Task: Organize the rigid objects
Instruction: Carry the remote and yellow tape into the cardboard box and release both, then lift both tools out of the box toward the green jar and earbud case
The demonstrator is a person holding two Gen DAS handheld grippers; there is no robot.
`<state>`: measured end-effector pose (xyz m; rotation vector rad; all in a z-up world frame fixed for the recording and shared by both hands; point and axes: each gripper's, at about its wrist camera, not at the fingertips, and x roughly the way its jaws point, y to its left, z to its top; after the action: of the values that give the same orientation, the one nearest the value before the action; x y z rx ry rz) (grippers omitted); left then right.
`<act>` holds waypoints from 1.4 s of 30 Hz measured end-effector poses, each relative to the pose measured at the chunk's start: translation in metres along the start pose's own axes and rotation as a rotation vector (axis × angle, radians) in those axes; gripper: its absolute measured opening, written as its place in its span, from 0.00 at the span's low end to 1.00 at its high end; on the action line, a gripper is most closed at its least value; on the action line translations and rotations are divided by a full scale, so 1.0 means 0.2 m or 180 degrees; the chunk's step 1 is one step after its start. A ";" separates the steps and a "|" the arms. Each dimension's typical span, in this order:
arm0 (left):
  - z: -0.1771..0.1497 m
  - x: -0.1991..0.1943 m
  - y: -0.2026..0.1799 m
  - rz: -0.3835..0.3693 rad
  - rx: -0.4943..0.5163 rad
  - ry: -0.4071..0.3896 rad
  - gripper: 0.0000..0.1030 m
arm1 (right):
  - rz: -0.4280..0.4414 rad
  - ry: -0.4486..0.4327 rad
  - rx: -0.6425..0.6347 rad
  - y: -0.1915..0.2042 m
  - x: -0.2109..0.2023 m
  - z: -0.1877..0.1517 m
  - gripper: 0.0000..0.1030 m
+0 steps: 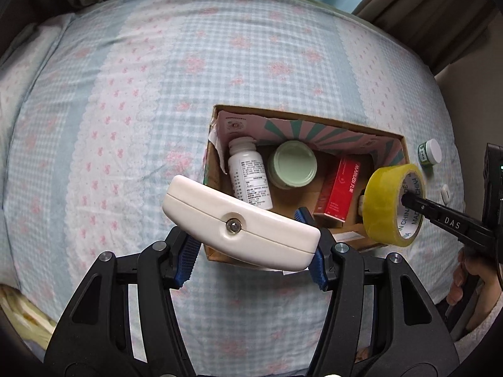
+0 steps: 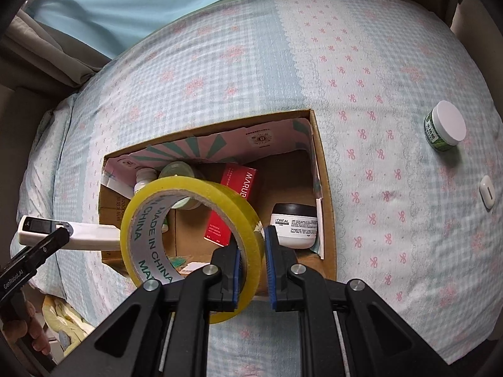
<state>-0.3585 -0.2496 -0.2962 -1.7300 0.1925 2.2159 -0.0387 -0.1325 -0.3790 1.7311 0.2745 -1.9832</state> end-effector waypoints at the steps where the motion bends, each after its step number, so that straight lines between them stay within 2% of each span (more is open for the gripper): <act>1: 0.01 0.02 -0.03 0.0023 0.0112 0.0023 0.52 | 0.0006 0.0018 0.0036 0.00 0.02 0.00 0.12; 8: 0.05 0.18 -0.25 0.0217 0.0923 0.0205 0.53 | 0.0012 0.0121 0.0232 -0.01 0.16 0.05 0.14; 10: 0.06 0.22 -0.33 0.0200 0.1146 0.0235 0.53 | -0.0011 0.0193 0.0193 0.00 0.20 0.07 0.20; 12: 0.06 0.25 -0.39 0.0270 0.1369 0.0266 0.59 | -0.0025 0.0217 0.0139 0.01 0.23 0.09 0.26; 13: 0.06 0.26 -0.41 0.0310 0.1431 0.0270 0.82 | -0.0061 0.0181 0.0127 0.01 0.22 0.09 0.38; 14: 0.05 0.26 -0.41 0.0309 0.1450 0.0270 0.99 | -0.0132 0.0129 0.0122 0.01 0.20 0.10 0.51; 15: 0.05 0.25 -0.40 0.0245 0.1424 0.0226 1.00 | -0.0177 0.0056 0.0118 0.00 0.17 0.10 0.81; 16: 0.04 0.26 -0.38 0.0195 0.1377 0.0234 1.00 | -0.0192 -0.0033 0.0110 0.00 0.14 0.10 0.96; 19: 0.03 0.27 -0.31 0.0131 0.1183 0.0282 1.00 | -0.0240 -0.0156 0.0105 -0.02 0.09 0.11 1.00; 25: 0.01 0.28 -0.20 0.0133 0.0883 0.0316 1.00 | -0.0121 -0.0207 0.0194 -0.04 0.06 0.12 1.00; 34: 0.02 0.17 -0.21 0.0084 0.0791 0.0214 1.00 | -0.0187 -0.0259 0.0123 0.02 -0.03 0.12 1.00; 42: 0.02 -0.03 -0.25 0.0068 0.0692 -0.0005 1.00 | -0.0212 -0.0335 0.0018 0.06 -0.21 0.09 1.00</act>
<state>-0.3438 -0.2020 -0.2853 -1.6158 0.4362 2.1221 -0.0441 -0.1417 -0.3326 1.6341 0.2942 -2.1167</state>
